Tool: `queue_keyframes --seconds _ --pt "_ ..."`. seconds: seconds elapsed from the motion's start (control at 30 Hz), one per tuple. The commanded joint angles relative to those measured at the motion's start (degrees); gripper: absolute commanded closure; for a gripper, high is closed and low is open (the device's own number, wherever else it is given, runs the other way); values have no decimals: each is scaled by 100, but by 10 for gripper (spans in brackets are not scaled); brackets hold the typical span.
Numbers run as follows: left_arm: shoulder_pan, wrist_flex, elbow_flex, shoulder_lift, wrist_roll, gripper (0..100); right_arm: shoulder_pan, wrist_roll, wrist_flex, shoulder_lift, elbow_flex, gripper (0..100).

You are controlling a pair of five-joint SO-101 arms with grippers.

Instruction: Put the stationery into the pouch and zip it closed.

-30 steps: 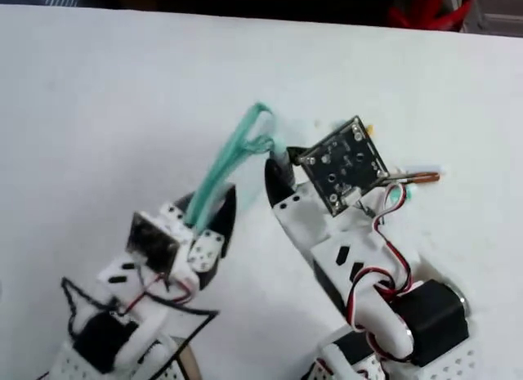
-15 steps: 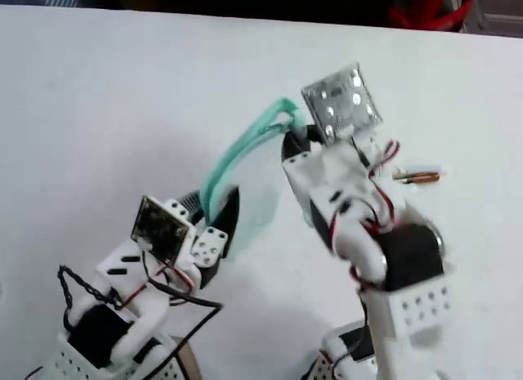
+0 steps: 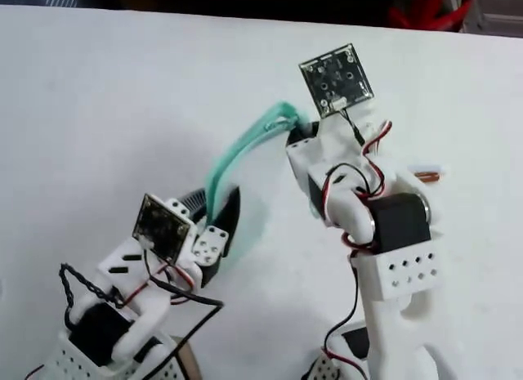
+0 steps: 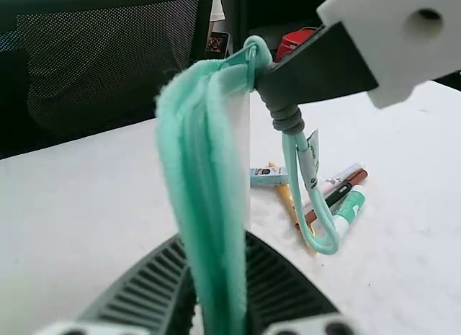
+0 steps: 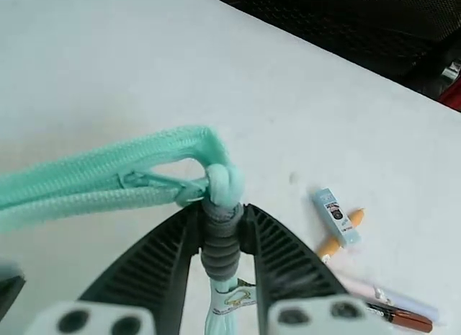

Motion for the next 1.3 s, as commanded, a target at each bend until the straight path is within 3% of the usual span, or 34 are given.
queue_keyframes --seconds 0.0,0.13,0.37,0.5,0.7,1.03,1.27 --pt "40 -44 -185 -22 -26 900 136 -9 -48 48 88 978" --pt "22 -53 44 -22 484 838 136 -9 -48 31 202 978" --pt "22 -246 352 -22 527 842 127 -9 -22 22 193 978" --pt "31 -958 879 -31 97 993 -40 -9 48 22 185 978" --pt "66 -1222 1108 -31 -202 979 -426 105 479 -242 -273 978" --pt "66 -1204 1108 -31 -220 980 -2000 1240 1349 -549 -580 979" --pt "48 -695 809 -31 -229 980 -2949 1371 1833 -549 -1213 979"
